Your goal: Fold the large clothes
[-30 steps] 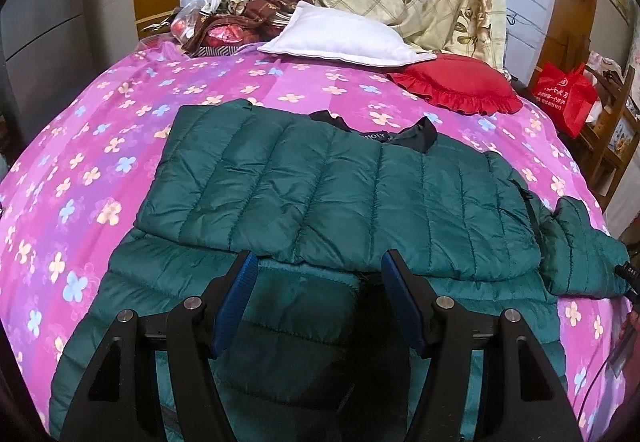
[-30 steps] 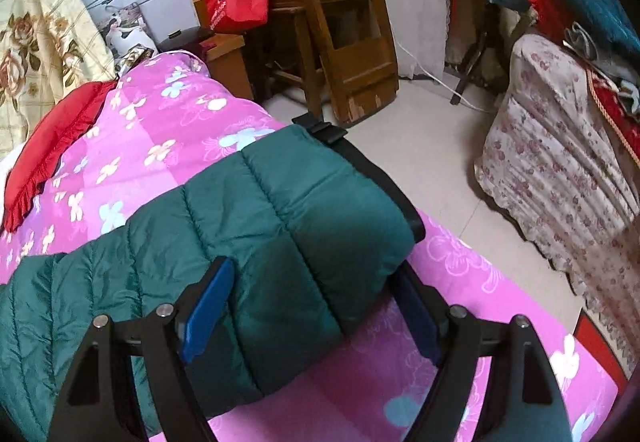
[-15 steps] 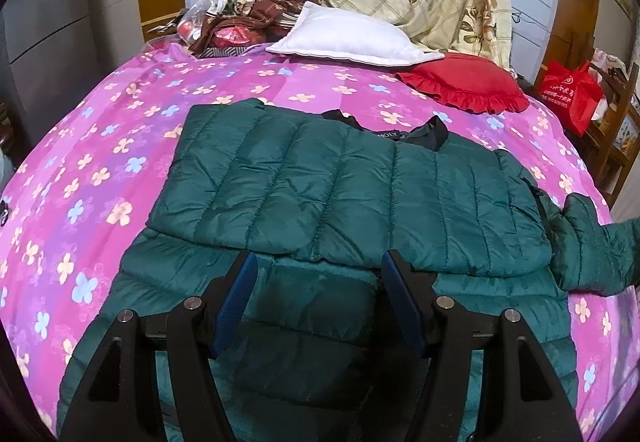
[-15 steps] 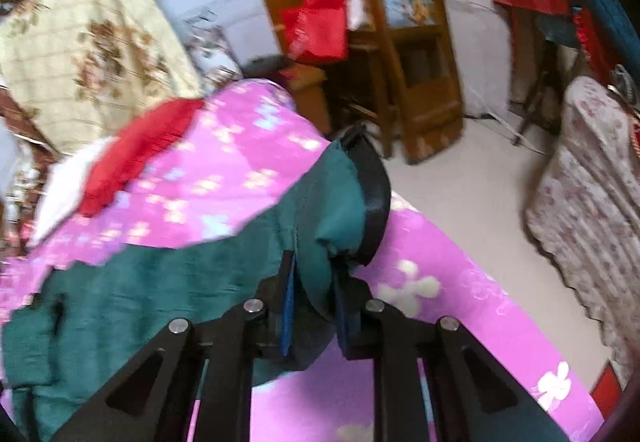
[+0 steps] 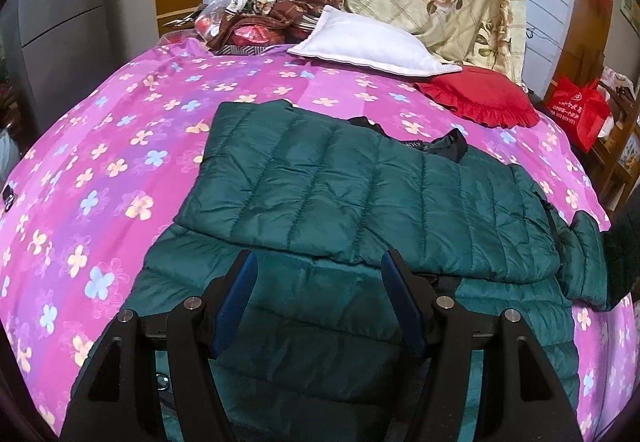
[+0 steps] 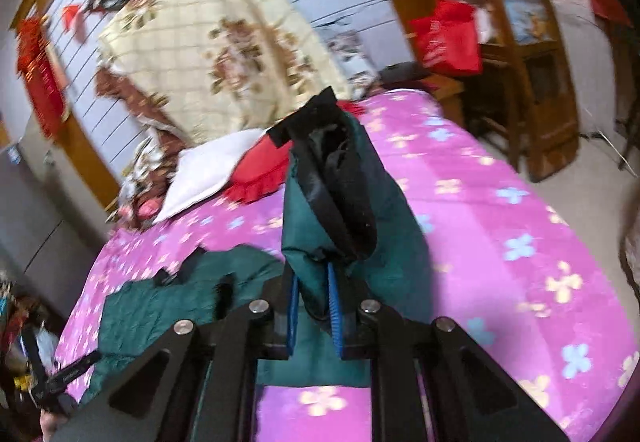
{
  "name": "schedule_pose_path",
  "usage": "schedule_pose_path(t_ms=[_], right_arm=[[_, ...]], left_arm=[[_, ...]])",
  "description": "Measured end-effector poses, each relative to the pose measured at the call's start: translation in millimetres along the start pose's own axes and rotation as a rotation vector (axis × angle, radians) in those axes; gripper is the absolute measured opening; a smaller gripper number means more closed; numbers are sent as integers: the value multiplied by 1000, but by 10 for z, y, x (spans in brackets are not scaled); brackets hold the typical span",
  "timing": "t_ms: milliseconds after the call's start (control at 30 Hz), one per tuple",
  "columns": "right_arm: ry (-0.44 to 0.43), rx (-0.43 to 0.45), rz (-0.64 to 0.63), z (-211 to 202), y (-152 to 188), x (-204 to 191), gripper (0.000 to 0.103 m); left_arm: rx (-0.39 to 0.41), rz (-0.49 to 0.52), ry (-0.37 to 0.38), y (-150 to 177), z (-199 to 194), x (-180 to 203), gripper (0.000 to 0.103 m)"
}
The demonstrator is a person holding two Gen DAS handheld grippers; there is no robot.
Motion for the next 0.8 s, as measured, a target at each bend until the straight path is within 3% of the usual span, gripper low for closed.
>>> schedule_pose_path(t_ms=[367, 800], right_arm=[[-119, -123, -164, 476, 388, -1268, 13], [-210, -261, -259, 1109, 949, -2228, 12]], left_arm=[[5, -47, 4, -44, -14, -182, 42], [-10, -87, 7, -44, 80, -365, 42]])
Point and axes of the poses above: each gripper's, at about its wrist camera, not at the fingertips, and z roughly the way its jaws point, x to its right, y to its underside, the point moved 10 cm from there along z, roughly the way its jaws point, and after that the axes turned 5 degrees about -x, right-handed, at the moved point
